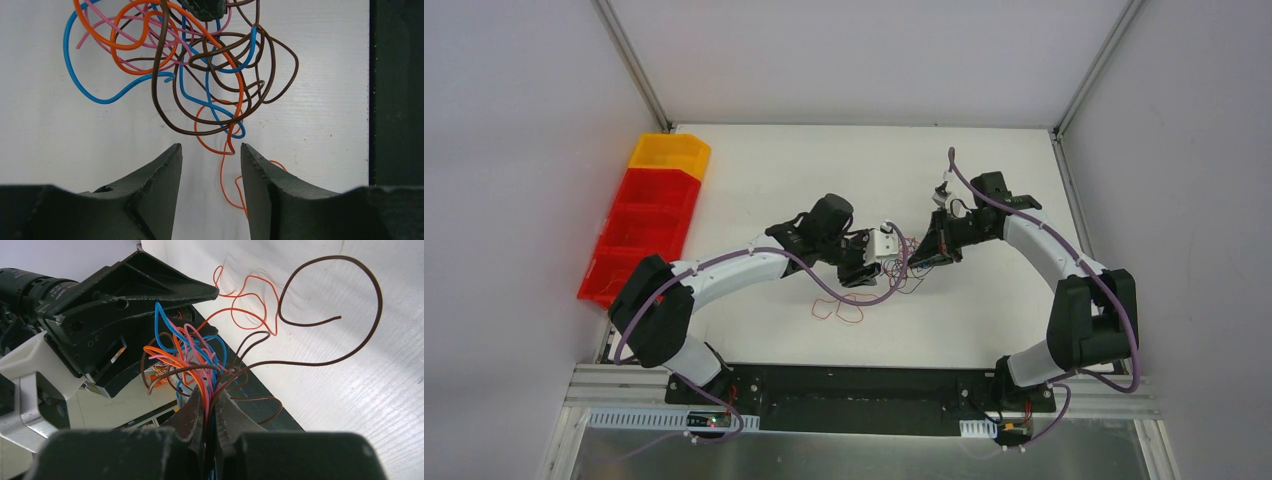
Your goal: Untangle the cables
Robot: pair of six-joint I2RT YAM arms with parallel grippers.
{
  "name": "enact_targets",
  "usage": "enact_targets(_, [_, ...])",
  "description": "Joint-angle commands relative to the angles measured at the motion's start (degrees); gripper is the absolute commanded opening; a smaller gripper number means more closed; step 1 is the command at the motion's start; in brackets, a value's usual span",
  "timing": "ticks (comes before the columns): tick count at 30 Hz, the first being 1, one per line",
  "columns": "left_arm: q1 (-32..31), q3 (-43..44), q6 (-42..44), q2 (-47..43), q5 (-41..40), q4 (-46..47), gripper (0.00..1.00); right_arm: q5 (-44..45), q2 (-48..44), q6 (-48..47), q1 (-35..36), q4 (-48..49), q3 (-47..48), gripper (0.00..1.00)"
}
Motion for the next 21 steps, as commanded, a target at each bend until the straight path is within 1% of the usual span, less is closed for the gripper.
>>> enact_targets(1, [-1.0, 0.0, 1.1, -2.3, 0.1, 0.2, 0.47, -1.3, -1.4, 0.2, 0.2, -0.3, 1.5, 0.0])
enact_targets(5, [-1.2, 0.6, 1.4, -1.6, 0.1, 1.6, 0.48, -1.3, -1.5, 0.2, 0.2, -0.2, 1.5, 0.0])
enact_targets(8, [-1.5, 1.6, 1.2, -0.9, 0.1, 2.3, 0.46, -1.2, -1.5, 0.1, 0.2, -0.2, 1.3, 0.0])
enact_targets(10, [-1.7, 2.1, 1.2, -0.5, -0.2, 2.4, 0.38, -1.2, -1.4, 0.1, 0.2, -0.2, 1.2, 0.0])
enact_targets(13, [-1.6, 2.1, 2.1, -0.8, -1.0, 1.5, 0.22, -1.4, -1.4, 0.1, 0.0, -0.2, 1.2, 0.0])
enact_targets(16, [-1.4, 1.8, 4.7, -2.6, -1.8, -2.5, 0.0, -1.3, -1.4, -0.2, -1.7, -0.9, 1.5, 0.0])
enact_targets(19, [1.5, 0.6, 3.7, -6.6, -2.1, -6.4, 0.0, 0.1, -1.4, -3.3, -5.6, -3.8, 3.2, 0.0])
enact_targets(21, [5.1, 0.8, 2.6, -10.3, -1.7, -10.9, 0.0, 2.1, -1.8, -5.2, -9.6, -5.6, 3.9, 0.0])
